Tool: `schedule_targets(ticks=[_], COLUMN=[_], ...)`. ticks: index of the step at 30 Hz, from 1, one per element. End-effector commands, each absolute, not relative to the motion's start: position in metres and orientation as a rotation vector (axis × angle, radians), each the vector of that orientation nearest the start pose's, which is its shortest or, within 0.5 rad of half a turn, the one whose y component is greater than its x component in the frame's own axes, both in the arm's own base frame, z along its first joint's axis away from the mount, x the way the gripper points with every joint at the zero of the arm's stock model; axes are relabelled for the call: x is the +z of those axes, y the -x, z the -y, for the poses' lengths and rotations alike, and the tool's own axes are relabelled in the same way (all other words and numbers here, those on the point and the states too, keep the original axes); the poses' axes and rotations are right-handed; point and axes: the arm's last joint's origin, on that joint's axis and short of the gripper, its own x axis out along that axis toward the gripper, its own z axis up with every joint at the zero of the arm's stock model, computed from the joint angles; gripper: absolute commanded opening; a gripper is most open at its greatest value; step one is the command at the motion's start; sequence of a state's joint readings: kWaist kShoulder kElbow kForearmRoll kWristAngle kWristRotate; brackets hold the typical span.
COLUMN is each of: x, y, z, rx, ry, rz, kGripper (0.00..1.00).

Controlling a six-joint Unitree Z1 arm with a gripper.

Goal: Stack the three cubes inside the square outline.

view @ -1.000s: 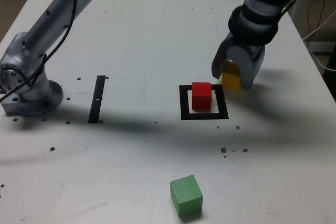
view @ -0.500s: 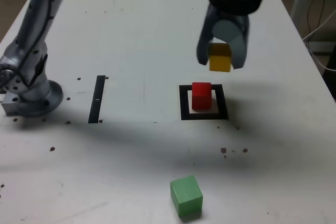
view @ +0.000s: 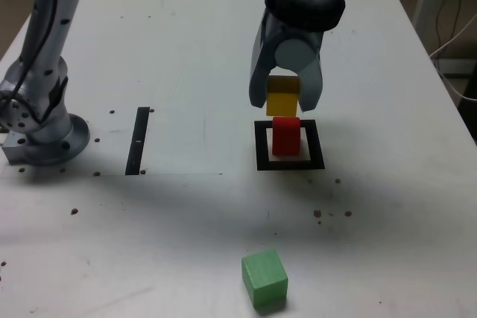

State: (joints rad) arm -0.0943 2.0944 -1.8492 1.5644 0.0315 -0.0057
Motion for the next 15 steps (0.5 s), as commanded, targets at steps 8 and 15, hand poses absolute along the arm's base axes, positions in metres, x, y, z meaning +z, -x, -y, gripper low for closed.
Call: schedule_targets(ticks=[8, 15], x=[0.281, 0.271], y=[-0.378, -0.383], z=[0.035, 0.033], rx=[-0.040, -0.041], ry=[-0.095, -0.094], rz=[-1.827, -1.849], kGripper=[0.29, 0.29])
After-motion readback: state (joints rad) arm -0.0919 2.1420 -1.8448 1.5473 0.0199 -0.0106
